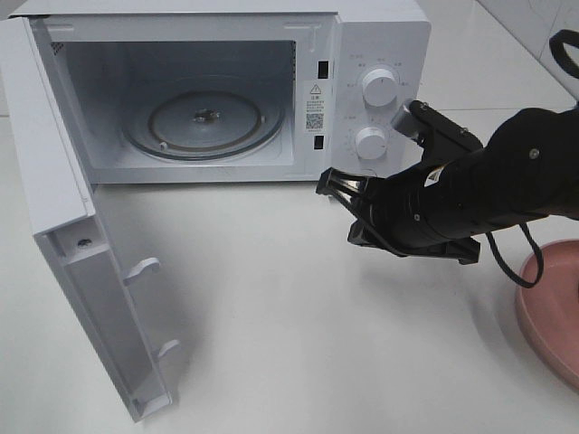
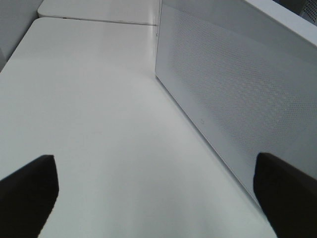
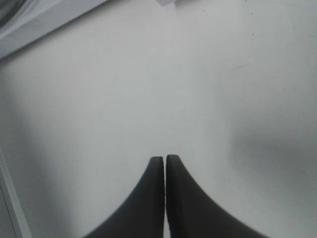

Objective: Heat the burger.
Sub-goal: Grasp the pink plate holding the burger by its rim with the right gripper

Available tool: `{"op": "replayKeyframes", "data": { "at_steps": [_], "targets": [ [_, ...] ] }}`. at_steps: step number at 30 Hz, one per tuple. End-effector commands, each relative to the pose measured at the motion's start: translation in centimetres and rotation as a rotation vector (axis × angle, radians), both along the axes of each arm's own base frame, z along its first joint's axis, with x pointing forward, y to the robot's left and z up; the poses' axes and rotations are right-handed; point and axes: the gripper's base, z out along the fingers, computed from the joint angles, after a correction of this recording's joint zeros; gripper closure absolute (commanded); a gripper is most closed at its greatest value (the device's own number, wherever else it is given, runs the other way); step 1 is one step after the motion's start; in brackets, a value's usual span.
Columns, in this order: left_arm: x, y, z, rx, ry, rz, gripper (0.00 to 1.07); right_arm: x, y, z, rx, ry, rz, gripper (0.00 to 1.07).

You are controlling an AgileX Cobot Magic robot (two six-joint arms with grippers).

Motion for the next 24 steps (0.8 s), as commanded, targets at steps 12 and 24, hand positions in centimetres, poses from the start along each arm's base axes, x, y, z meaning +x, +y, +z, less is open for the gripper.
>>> {"op": "replayKeyframes", "data": {
  "at_steps": [12, 24],
  "targets": [
    [0.0, 0.0, 0.0, -0.007, -0.007, 0.007, 0.06, -3.0, -1.5, 1.2, -0.258, 0.141, 0.376, 0.88],
    [0.0, 0.0, 0.0, -0.007, -0.007, 0.007, 0.06, -4.6, -3.5, 3.7, -0.427, 0.143, 0.507, 0.36]
  ]
}}
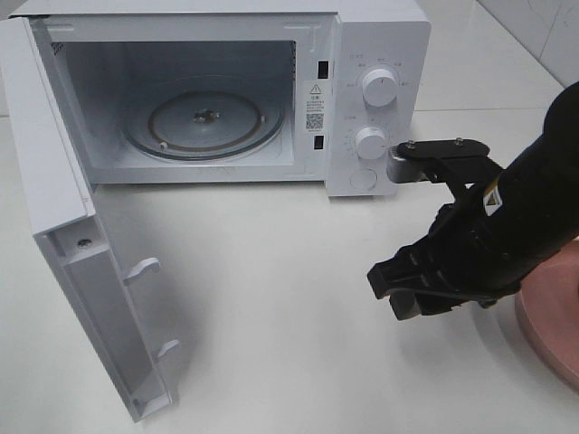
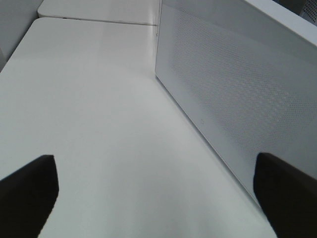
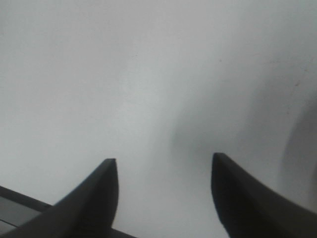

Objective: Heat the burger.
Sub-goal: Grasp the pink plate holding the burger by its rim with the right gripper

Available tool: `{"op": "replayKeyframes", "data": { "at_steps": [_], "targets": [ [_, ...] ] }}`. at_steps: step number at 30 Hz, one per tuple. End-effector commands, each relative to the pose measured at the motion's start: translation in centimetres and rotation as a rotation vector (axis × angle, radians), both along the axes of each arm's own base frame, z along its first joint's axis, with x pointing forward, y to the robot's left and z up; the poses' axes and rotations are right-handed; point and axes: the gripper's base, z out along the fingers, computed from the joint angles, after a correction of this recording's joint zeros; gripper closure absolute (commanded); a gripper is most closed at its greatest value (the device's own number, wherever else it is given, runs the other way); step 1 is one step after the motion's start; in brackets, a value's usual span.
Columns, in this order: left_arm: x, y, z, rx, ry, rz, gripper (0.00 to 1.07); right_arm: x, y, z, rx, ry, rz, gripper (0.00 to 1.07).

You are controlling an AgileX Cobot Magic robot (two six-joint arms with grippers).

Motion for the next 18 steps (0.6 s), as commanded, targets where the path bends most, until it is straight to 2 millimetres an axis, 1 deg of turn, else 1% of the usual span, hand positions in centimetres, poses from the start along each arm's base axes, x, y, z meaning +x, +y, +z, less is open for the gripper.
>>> {"op": "replayKeyframes", "data": {
  "at_steps": [1, 2, 3, 4, 8, 10, 18],
  "targets": [
    [0.0, 0.0, 0.0, -0.007, -0.007, 0.007, 0.06, -0.5, -0.8, 1.1, -0.059, -0.022, 0.057, 0.30],
    [0.0, 0.0, 0.0, -0.007, -0.007, 0.007, 0.06, -0.8, -1.2, 1.6, -0.080, -0.023, 0.068, 0.22],
    [0.0, 0.0, 0.0, -0.007, -0.007, 0.007, 0.06, -0.8, -1.2, 1.6, -0.080, -0.023, 0.068, 0.22],
    [0.0, 0.0, 0.0, -0.007, -0.007, 0.007, 0.06, -1.1, -1.5, 1.9, -0.101, -0.013, 0.075, 0.19],
    [0.0, 0.0, 0.0, -0.007, -0.007, 0.007, 0.06, -1.7, -2.1, 2.4, -0.135, 0.016, 0.080, 0.19],
    [0.0, 0.0, 0.0, -0.007, -0.007, 0.007, 0.06, -2.2, -2.7, 2.8, -0.181, 0.040, 0.077, 0.21],
    [0.0, 0.0, 0.0, -0.007, -0.007, 0.007, 0.06, -2.8, -3.5, 3.8, -0.219, 0.012, 0.071, 0.22]
  ]
}}
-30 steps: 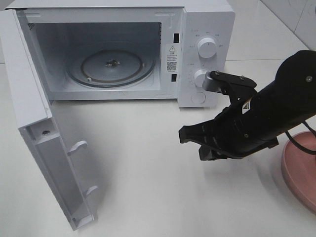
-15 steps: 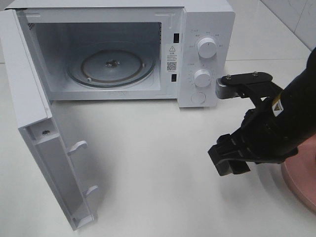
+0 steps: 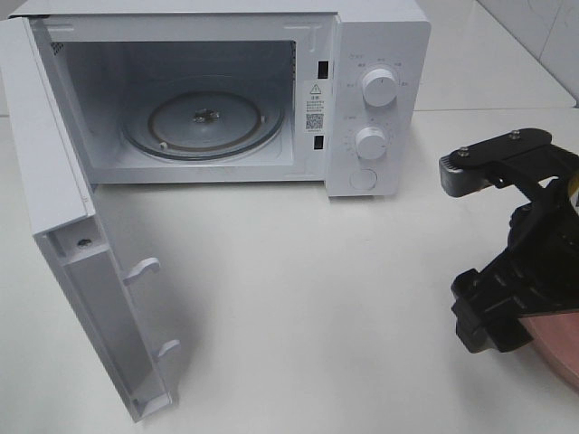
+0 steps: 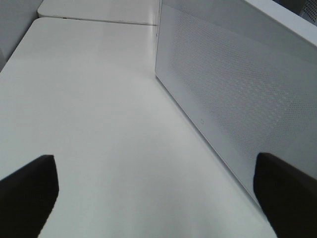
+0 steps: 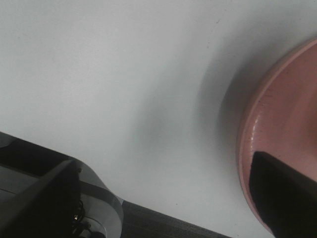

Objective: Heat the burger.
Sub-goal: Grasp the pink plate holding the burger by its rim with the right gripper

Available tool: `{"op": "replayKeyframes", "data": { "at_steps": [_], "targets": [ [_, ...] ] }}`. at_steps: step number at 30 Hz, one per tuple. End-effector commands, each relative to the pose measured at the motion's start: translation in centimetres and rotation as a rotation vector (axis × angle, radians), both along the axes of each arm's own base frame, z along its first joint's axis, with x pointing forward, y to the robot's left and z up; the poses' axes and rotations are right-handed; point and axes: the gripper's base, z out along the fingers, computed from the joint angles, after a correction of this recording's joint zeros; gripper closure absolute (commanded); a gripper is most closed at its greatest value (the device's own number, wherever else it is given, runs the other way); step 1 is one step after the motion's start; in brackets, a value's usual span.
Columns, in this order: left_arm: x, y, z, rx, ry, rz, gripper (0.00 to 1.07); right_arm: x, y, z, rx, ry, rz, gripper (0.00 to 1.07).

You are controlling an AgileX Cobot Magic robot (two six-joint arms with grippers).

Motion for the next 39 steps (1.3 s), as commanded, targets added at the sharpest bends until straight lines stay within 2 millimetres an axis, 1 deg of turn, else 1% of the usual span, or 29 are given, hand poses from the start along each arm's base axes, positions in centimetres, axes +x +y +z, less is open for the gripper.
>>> {"op": "replayKeyframes", "data": {
  "at_steps": [1, 3, 5, 6, 7, 8, 9, 16, 20, 25, 26, 27, 29, 39],
  "targets": [
    [0.0, 0.0, 0.0, -0.007, -0.007, 0.007, 0.06, -0.2, -0.4, 0.6, -0.011, -0.026, -0.008, 0.23],
    [0.0, 0.0, 0.0, -0.007, -0.007, 0.007, 0.06, -0.1, -0.6, 0.6, -0.015, -0.031, -0.014, 0.23],
    [0.0, 0.0, 0.0, -0.007, -0.007, 0.007, 0.06, 0.3, -1.5, 0.6, -0.023, -0.026, -0.057, 0.23],
    [0.0, 0.0, 0.0, -0.007, -0.007, 0.007, 0.06, 0.3, -1.5, 0.6, -0.023, -0.026, -0.057, 0.23],
    [0.0, 0.0, 0.0, -0.007, -0.007, 0.007, 0.06, 0.6, -2.2, 0.6, -0.037, -0.029, -0.072, 0.23],
    [0.0, 0.0, 0.0, -0.007, -0.007, 0.007, 0.06, 0.6, -2.2, 0.6, -0.037, -0.029, -0.072, 0.23],
    [0.0, 0.0, 0.0, -0.007, -0.007, 0.007, 0.06, 0.8, -2.7, 0.6, -0.043, -0.031, -0.085, 0.23],
    [0.0, 0.0, 0.0, -0.007, -0.007, 0.007, 0.06, 1.4, -3.7, 0.6, -0.032, -0.053, -0.126, 0.23],
    [0.0, 0.0, 0.0, -0.007, -0.007, 0.007, 0.06, 1.9, -4.7, 0.7, -0.025, -0.073, -0.161, 0.24],
    [0.0, 0.0, 0.0, -0.007, -0.007, 0.007, 0.06, 2.4, -4.9, 0.1, -0.030, -0.055, -0.179, 0.25],
    [0.0, 0.0, 0.0, -0.007, -0.007, 0.007, 0.06, 2.6, -4.9, -0.4, -0.037, -0.039, -0.178, 0.25],
    [0.0, 0.0, 0.0, -0.007, -0.007, 0.007, 0.06, 2.6, -4.9, -0.4, -0.037, -0.039, -0.178, 0.25],
    [0.0, 0.0, 0.0, -0.007, -0.007, 0.007, 0.06, 3.0, -4.7, -1.4, -0.044, -0.005, -0.179, 0.26],
    [0.0, 0.0, 0.0, -0.007, -0.007, 0.007, 0.06, 4.0, -4.3, -3.2, -0.054, 0.034, -0.173, 0.26]
  ]
}}
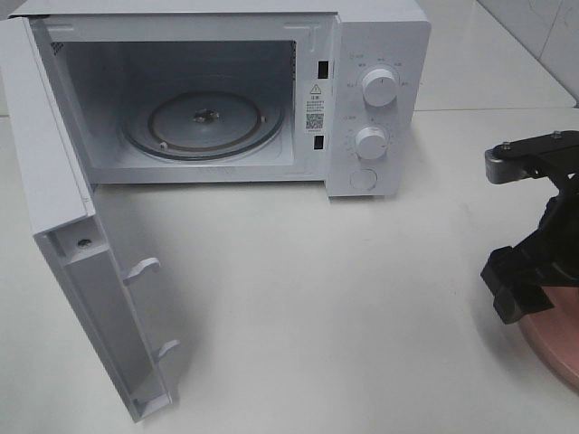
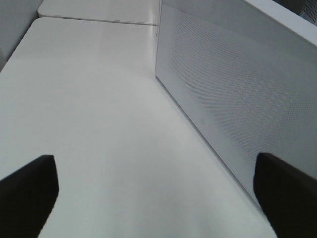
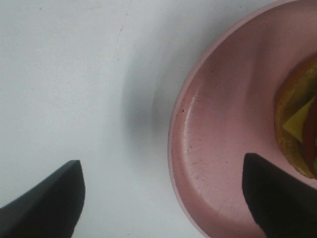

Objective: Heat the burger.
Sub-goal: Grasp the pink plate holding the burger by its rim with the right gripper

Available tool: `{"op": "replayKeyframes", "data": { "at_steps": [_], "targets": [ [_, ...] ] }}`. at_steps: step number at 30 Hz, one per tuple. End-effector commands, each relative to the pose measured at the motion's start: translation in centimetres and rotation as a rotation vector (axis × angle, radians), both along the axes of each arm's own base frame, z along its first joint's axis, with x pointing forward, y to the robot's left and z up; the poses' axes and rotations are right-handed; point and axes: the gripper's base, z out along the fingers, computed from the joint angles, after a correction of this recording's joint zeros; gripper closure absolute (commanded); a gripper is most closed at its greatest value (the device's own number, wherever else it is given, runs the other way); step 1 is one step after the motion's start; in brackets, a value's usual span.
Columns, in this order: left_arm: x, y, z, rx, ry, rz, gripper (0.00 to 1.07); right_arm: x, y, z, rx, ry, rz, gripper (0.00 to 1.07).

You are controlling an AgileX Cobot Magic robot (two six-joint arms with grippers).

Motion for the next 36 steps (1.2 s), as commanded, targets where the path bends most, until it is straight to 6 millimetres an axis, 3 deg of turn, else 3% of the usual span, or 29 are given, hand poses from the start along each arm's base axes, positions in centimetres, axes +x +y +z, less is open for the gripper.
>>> {"op": "replayKeyframes", "data": {
  "at_steps": [1, 14, 22, 36],
  "targets": [
    [0.0, 0.0, 0.0, -0.007, -0.007, 0.007, 0.06, 0.2, -0.1, -0.4, -0.003, 0.005, 0.008, 0.26],
    [0.0, 0.0, 0.0, -0.007, -0.007, 0.007, 0.06, -1.3, -0.4, -3.0, 0.020, -0.008, 0.004, 0.28],
    [0.0, 0.0, 0.0, -0.007, -0.007, 0.007, 0.06, -1.3, -0.3, -3.7, 0.029, -0.024, 0.001, 0.28],
    [0.0, 0.0, 0.0, -0.007, -0.007, 0.007, 0.06, -0.2, -0.4, -7.0, -0.026, 0.025, -0.022, 0.30]
  ]
}}
